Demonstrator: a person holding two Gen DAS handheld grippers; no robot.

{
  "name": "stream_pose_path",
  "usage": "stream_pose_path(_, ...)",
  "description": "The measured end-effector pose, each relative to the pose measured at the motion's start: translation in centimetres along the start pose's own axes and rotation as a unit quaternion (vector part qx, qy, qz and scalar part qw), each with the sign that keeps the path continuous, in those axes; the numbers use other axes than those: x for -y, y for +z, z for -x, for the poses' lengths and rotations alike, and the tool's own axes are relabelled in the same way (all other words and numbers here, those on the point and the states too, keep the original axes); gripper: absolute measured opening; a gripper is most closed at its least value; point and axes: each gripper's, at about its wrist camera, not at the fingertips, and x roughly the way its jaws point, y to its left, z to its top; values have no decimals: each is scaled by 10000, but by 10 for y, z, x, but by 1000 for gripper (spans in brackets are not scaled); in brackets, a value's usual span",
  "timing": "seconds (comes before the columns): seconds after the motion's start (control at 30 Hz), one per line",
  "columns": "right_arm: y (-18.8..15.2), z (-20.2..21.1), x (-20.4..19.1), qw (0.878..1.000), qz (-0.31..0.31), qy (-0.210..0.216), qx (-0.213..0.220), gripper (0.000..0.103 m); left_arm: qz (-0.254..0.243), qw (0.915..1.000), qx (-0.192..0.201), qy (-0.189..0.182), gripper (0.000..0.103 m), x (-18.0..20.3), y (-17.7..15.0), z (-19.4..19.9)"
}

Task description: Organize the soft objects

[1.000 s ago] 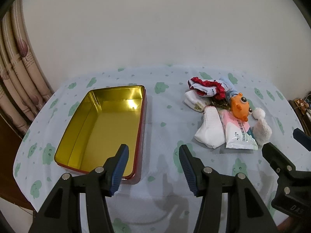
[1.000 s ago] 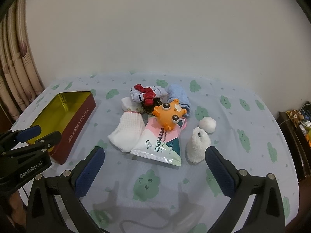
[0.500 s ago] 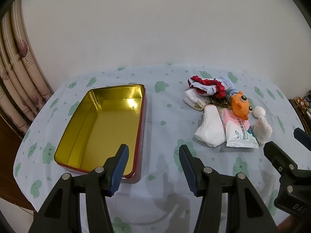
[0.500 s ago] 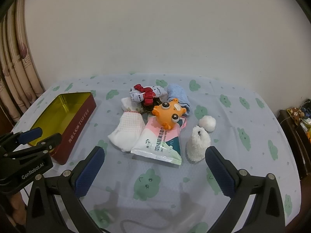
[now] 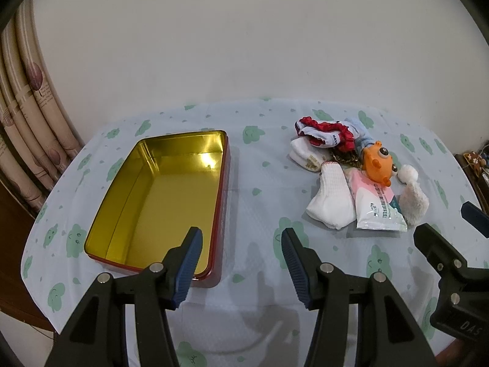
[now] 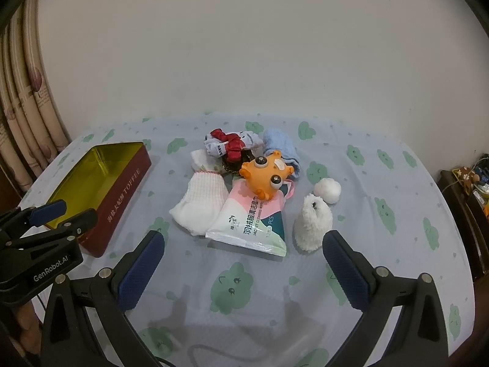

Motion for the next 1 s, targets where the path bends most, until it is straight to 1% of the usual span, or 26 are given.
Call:
stream_pose_path(0.8, -7, -3, -1, 10000, -40, -2, 28, 103, -20, 10000, -15, 1, 55, 4, -4, -2)
stream_pose_path(1.0, -10, -7, 16, 9998, -145, -114, 27, 103, -45, 10000, -52, 11, 55, 6, -3, -6)
